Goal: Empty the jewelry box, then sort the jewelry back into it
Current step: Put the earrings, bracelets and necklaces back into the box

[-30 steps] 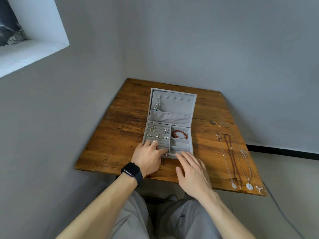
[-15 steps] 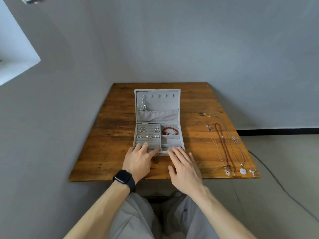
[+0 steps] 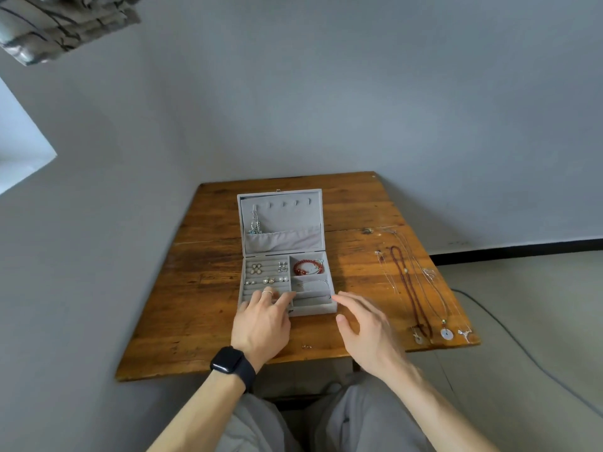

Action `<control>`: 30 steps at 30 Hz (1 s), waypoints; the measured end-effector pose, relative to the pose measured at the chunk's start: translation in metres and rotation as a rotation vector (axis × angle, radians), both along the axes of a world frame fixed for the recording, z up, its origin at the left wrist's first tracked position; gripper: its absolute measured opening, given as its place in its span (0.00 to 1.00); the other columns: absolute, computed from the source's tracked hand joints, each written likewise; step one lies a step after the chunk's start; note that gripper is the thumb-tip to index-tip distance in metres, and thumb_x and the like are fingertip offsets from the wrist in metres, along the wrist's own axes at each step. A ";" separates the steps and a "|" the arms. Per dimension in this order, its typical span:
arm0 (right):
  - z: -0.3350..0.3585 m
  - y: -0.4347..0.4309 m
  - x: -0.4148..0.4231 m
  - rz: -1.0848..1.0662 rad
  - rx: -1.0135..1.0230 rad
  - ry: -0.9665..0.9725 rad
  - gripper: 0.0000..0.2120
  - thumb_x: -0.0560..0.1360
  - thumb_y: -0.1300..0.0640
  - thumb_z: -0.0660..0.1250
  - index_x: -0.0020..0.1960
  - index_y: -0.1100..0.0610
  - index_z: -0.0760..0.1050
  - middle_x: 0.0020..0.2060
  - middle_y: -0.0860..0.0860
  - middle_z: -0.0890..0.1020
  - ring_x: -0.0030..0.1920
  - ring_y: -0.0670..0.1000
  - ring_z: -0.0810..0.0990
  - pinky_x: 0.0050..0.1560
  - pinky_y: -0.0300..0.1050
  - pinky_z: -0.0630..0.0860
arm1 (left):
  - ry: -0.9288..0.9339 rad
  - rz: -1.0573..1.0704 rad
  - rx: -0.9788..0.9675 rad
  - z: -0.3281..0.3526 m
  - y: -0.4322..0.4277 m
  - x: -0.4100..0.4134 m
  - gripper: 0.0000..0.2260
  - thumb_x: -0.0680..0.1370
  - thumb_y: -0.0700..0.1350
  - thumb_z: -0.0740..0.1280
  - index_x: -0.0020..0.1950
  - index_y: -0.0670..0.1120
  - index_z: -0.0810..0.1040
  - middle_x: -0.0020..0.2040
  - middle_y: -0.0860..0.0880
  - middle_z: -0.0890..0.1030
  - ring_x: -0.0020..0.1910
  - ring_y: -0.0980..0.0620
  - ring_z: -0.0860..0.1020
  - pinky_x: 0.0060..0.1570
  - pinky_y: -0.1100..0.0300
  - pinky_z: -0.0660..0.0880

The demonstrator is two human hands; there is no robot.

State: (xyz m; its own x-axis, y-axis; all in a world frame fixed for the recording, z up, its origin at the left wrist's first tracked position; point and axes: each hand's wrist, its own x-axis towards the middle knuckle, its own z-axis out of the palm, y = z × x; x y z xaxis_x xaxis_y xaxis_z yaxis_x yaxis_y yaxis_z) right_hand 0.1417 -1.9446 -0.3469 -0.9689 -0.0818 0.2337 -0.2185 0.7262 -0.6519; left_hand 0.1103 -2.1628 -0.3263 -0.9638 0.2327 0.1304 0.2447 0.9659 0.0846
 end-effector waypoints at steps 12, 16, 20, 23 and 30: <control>-0.029 0.103 0.047 -0.532 0.189 -0.027 0.10 0.71 0.53 0.77 0.51 0.50 0.83 0.41 0.45 0.80 0.46 0.53 0.76 0.42 0.45 0.74 | -0.236 -0.193 0.023 -0.010 0.085 -0.029 0.27 0.85 0.58 0.48 0.83 0.52 0.48 0.82 0.52 0.45 0.81 0.52 0.43 0.79 0.46 0.44; -0.029 0.098 0.049 -0.550 0.189 -0.055 0.07 0.71 0.50 0.77 0.48 0.47 0.84 0.43 0.46 0.81 0.48 0.54 0.76 0.42 0.47 0.76 | -0.335 -0.184 -0.023 -0.018 0.086 -0.035 0.28 0.84 0.60 0.42 0.82 0.52 0.41 0.81 0.55 0.38 0.80 0.55 0.37 0.77 0.46 0.38; -0.024 0.095 0.049 -0.588 0.220 -0.094 0.05 0.72 0.49 0.75 0.48 0.46 0.84 0.45 0.45 0.81 0.48 0.52 0.76 0.40 0.44 0.75 | -0.356 -0.181 -0.017 -0.021 0.085 -0.033 0.28 0.84 0.61 0.40 0.81 0.54 0.36 0.80 0.57 0.35 0.79 0.55 0.36 0.77 0.47 0.36; -0.017 0.094 0.044 -0.600 0.224 -0.225 0.06 0.77 0.47 0.69 0.52 0.46 0.81 0.50 0.46 0.80 0.56 0.52 0.74 0.46 0.45 0.74 | -0.360 -0.179 -0.012 -0.022 0.087 -0.034 0.28 0.84 0.61 0.40 0.81 0.54 0.36 0.80 0.57 0.35 0.79 0.55 0.36 0.77 0.47 0.35; 0.005 0.109 0.023 -0.457 0.185 -0.434 0.06 0.77 0.47 0.69 0.52 0.47 0.81 0.50 0.43 0.83 0.52 0.49 0.80 0.42 0.41 0.73 | -0.216 -0.144 0.179 -0.010 0.101 -0.026 0.26 0.83 0.60 0.54 0.80 0.51 0.60 0.80 0.50 0.59 0.79 0.48 0.55 0.76 0.46 0.58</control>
State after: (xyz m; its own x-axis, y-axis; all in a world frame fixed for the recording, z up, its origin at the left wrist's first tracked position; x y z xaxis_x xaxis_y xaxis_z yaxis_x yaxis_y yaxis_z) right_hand 0.1646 -1.8354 -0.3420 -0.9187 0.3590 -0.1645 0.3931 0.7920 -0.4671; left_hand 0.0846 -2.0618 -0.3366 -0.9324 0.3607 -0.0227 0.3358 0.8878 0.3147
